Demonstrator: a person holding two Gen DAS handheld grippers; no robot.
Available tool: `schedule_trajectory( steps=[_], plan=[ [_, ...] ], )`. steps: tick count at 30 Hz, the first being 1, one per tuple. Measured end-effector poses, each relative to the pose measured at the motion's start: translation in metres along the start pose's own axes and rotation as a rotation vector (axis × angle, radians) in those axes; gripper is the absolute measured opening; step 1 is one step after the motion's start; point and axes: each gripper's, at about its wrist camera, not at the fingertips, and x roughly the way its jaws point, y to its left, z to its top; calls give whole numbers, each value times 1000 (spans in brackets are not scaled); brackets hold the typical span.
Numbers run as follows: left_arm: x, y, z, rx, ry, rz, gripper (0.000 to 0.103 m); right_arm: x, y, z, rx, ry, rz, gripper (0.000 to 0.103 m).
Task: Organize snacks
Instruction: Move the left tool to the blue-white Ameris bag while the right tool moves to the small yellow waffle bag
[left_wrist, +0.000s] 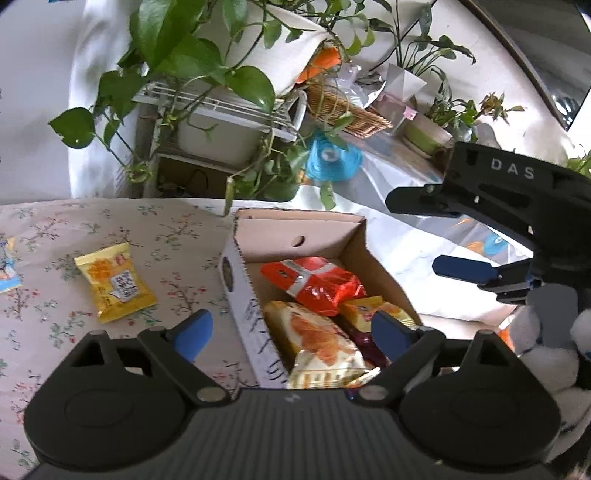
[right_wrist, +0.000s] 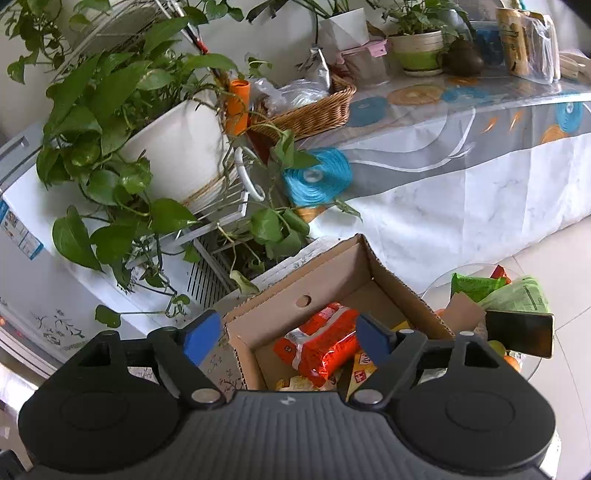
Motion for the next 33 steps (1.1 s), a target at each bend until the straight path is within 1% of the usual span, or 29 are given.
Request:
schedule_trajectory(
  steps=[2,5,9,11,14,22,27,33],
  plan=[
    [-1,3,1,2,5,15,96,2,3,-1,-9,6,2,87],
    [-2,8,1,14,9,45,96,5,9,-2,-25,11,2,88],
    [-6,20,1,7,13,57,96,8,18,-5,-62,12,10,88],
    [-9,26,0,14,14,72,96,10,24,-7,-97,11,12,92],
    [-16,38,1,28,13,95,96,10,32,-10,-131,9,27,93],
    [-35,83,3,28,9,182,96,15,48,-17,-191,15,73,93],
    [-45,114,7,-6,13,219,97,18,58,-22,-229,20,96,93],
    [-56,150,14,-6,12,290,97,23,72,-31,-277,32,155,93]
  ],
)
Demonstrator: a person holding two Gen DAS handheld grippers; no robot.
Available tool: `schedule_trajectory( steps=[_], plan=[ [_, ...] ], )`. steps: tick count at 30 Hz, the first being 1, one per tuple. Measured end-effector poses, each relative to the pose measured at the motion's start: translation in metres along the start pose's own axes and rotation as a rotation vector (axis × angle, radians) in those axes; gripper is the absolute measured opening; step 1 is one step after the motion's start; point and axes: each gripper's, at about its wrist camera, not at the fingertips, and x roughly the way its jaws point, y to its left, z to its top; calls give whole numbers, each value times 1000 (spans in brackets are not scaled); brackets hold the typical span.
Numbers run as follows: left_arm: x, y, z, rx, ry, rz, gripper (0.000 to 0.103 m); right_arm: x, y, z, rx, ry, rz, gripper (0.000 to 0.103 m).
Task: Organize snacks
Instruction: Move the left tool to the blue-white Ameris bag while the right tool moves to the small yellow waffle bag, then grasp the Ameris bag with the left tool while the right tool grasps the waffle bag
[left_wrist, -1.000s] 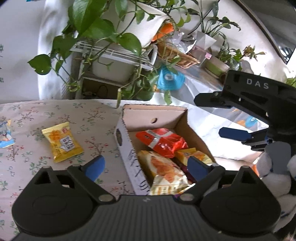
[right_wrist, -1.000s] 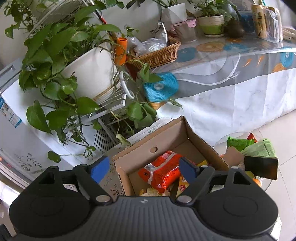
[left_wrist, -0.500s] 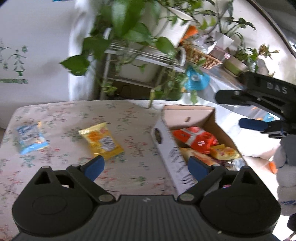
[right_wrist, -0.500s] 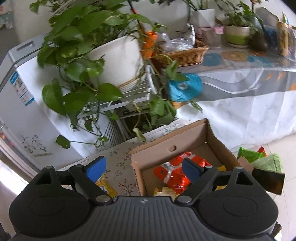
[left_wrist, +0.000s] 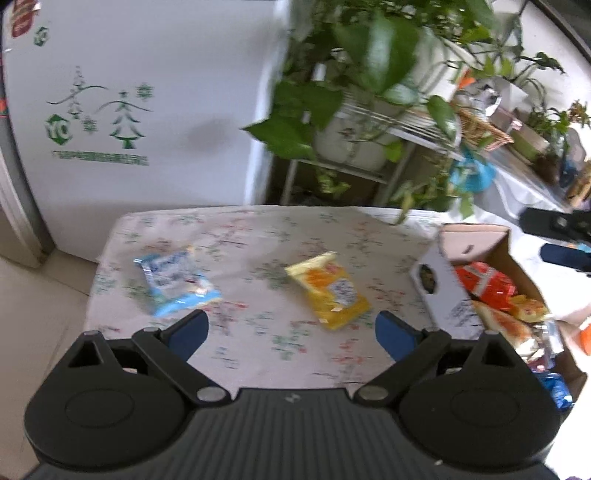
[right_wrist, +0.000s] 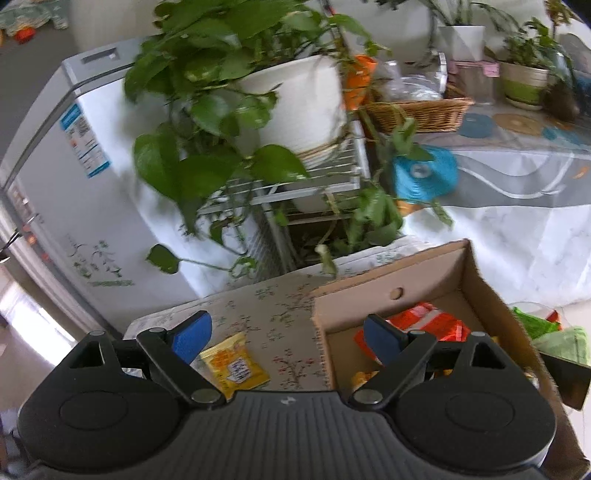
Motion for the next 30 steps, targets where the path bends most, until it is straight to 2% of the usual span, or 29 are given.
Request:
schedule_trajectory(
  steps=[10,20,24,30],
  plan=[
    [19,61,17,-83,-1,153,97,24,33,-11,-117,33,69,93],
    [62,89,27,-228,57,202,97,55,64,-33,-260,65,120,93],
    [75,88,31,-205,66,212,97,75,72,-40,-297,86,126,93],
    [99,90,32,-208,125,219,97,108,75,-49,-279,143,118,93]
  ],
)
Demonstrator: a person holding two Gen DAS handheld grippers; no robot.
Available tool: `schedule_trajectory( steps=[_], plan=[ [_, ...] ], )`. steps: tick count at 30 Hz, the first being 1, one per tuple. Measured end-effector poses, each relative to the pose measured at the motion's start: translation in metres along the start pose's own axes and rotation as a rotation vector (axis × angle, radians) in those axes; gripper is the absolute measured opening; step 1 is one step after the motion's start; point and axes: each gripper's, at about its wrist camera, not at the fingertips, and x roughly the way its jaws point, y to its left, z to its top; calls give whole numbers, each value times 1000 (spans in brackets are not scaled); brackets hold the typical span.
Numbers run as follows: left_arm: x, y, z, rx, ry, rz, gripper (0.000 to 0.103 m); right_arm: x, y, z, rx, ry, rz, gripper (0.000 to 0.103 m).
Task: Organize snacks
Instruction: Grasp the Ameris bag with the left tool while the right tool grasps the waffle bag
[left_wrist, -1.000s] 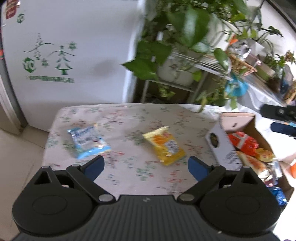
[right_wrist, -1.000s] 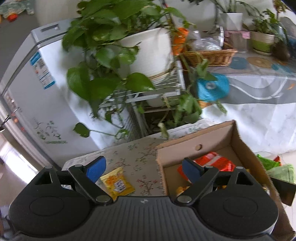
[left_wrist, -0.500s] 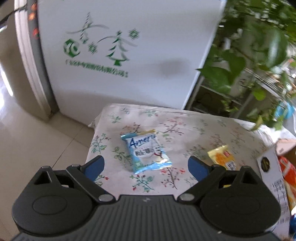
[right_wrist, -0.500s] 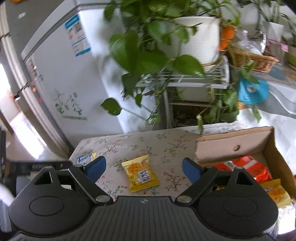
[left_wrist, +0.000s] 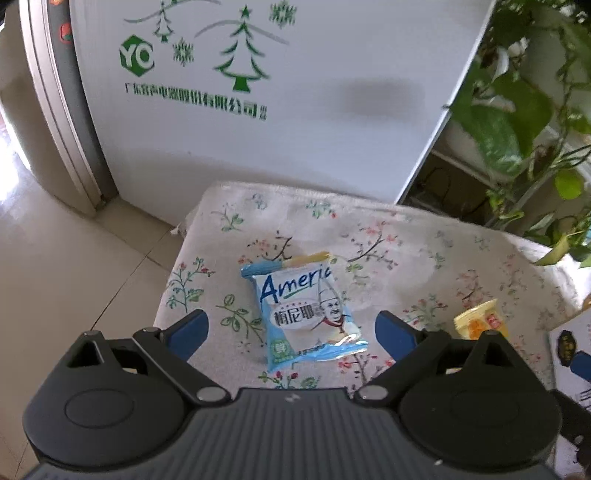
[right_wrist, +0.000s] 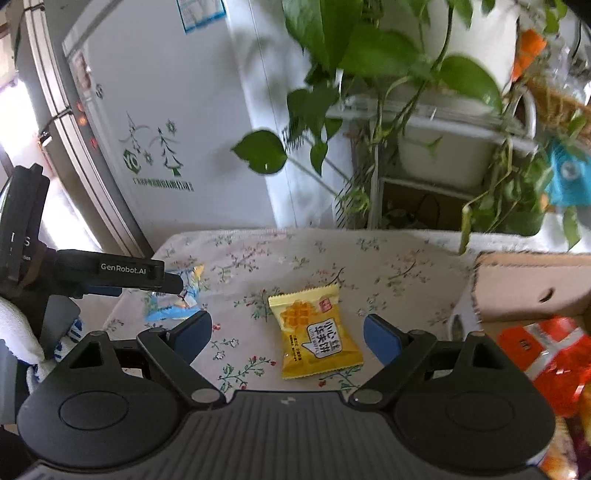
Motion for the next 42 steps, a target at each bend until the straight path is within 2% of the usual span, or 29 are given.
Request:
schedule_trajectory(
  steps=[9,11,16,28,34,37,39,42],
  plan=[
    [24,-2,2,-7,40,18,97,37,1,-3,-19,52,-38,93],
    [30,-2,1,-8,56,27,101,43,1,-3,-26,54,-47,93],
    [37,-13,-5,65,45,101,103,58,-2,-1,-23,63,-58,93],
    [40,-17,-5,34,57,119,103,79,-2,-2,-40,73,-79,93],
    [39,-18,-6,54,48,105,102,84,2,-6,-63,84,-101,83],
    [38,-18,-7,60,47,98,101,84,3,-5,-78,83,-116,74],
    [37,-19,-7,69,41,92,98,83,2,-4,-73,86,-112,69],
    [33,-23,-8,93,22,79,87,82,2,-5,-74,84,-124,65]
  ],
)
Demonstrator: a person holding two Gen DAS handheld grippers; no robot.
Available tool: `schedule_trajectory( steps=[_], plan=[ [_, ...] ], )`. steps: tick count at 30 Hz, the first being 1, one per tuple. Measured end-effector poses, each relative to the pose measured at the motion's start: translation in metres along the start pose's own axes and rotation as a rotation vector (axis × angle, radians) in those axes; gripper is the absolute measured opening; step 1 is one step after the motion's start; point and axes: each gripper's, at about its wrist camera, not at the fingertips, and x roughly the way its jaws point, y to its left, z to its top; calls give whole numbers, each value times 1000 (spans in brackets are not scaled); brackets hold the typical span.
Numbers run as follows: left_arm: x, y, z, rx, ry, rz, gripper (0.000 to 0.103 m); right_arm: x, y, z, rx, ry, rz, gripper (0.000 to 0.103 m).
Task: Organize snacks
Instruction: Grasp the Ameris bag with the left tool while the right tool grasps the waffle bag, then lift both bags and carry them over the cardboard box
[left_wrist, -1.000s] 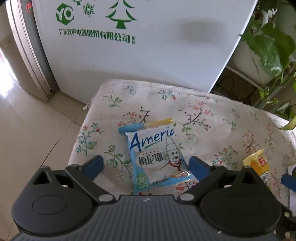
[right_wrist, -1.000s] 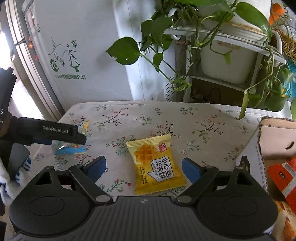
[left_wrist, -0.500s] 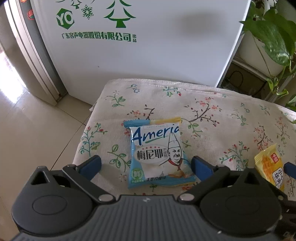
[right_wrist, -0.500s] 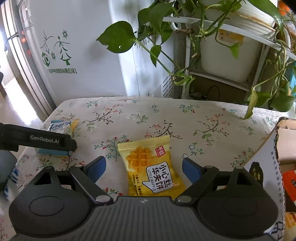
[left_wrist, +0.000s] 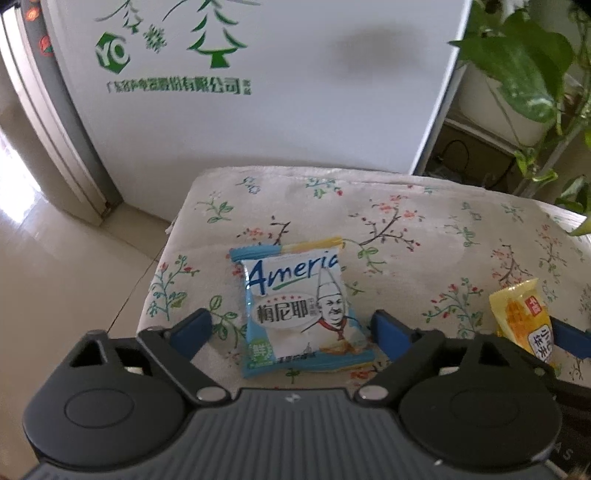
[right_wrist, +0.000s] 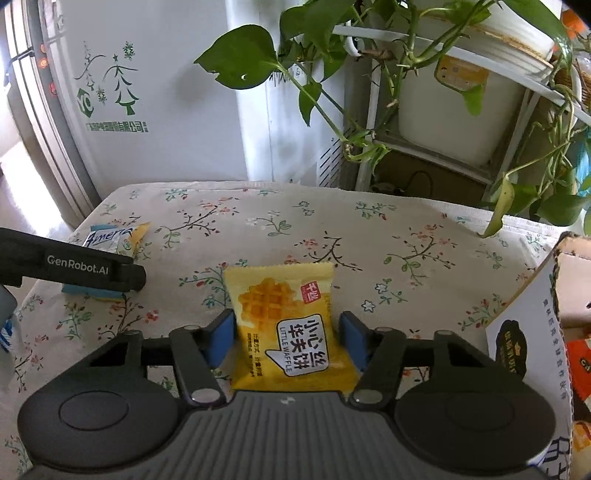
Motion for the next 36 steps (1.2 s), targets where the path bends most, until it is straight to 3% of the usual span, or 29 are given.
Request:
schedule_trajectory(
  steps=[5,8,24,36],
  plan=[
    [-7,-5,-2,38,-33,-30,61,-5,1,-1,11,7,10,58],
    [-11,-4,-3,50,-41,-39,52,-10,0,-3,34,14,21,57],
    [-50,9,-31,14,-42,-98,51,-64,10,-18,13,8,48,57],
    [-96,9,-72,18,-119,-132,51,-116,10,-31,36,-37,67,57]
  ],
)
